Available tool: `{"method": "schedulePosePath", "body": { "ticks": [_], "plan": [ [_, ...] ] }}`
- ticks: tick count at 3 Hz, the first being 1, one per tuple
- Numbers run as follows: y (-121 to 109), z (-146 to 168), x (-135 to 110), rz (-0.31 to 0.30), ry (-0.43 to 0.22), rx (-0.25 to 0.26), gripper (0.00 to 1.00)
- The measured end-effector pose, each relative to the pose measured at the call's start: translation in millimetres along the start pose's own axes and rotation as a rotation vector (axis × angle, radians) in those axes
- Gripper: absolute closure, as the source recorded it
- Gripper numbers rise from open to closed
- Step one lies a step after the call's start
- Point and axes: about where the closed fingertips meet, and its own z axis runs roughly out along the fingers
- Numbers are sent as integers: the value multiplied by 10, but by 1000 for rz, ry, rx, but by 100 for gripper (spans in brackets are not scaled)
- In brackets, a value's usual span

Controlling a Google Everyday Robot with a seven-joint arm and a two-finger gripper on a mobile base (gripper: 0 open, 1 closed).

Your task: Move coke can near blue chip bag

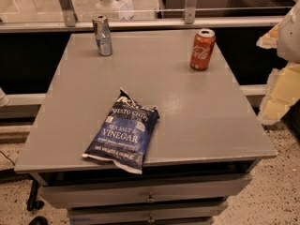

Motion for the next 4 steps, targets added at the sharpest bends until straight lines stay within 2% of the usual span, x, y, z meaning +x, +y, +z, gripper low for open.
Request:
{"method": "schedulePosePath", "body": {
  "ticks": [1,2,3,4],
  "plan": [
    [0,0,0,0,0,0,0],
    [-14,59,-62,28,-59,5,0],
    [-108,250,-231,92,-158,17,0],
    [-413,544,-448,183,-266,86,0]
  ]
}}
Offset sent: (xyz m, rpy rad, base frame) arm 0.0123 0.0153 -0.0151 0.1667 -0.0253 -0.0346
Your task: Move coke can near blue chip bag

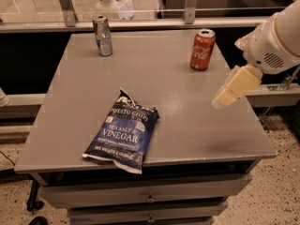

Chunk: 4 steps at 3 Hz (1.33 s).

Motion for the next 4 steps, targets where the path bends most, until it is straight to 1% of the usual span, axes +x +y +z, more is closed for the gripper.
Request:
{"method": "schedulePosePath", "body": {
  "ticks": [1,2,3,4],
  "plan": [
    [-194,187,-60,54,-57,61,0],
    [-457,460,-97,158,-152,105,0],
    [-744,727,-261,248,-271,139,0],
    [-1060,1017,-445,323,-385,166,0]
  ]
}}
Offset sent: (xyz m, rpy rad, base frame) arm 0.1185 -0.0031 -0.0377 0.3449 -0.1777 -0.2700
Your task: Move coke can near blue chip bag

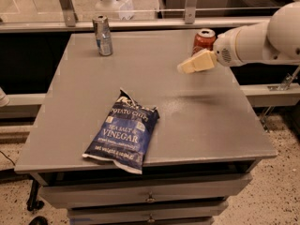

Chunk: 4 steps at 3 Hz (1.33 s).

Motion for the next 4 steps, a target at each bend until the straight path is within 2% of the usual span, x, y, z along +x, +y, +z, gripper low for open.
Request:
{"method": "schedulePosePath", "body": {
  "ticks": [1,3,4],
  "plan": [
    [-240,308,-39,36,-65,39,0],
    [-577,640,153,94,-106,116,0],
    [-700,700,280,153,-152,122,18]
  ]
}}
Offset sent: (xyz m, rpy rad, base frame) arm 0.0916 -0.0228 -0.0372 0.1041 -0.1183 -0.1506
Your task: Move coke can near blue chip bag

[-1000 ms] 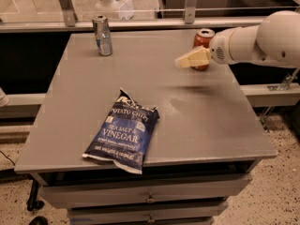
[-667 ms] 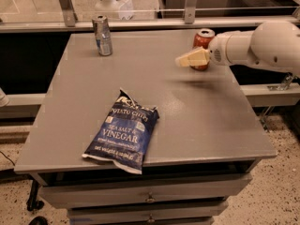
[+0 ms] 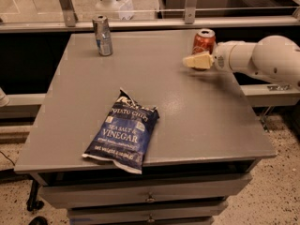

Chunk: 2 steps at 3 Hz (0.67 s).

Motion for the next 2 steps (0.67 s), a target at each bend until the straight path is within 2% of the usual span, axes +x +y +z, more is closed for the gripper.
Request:
{"method": "schedulePosePath", "body": {
  "ticks": [2],
  "plan": [
    [-89,-84,-12,73,-95,-22,65]
  ]
}}
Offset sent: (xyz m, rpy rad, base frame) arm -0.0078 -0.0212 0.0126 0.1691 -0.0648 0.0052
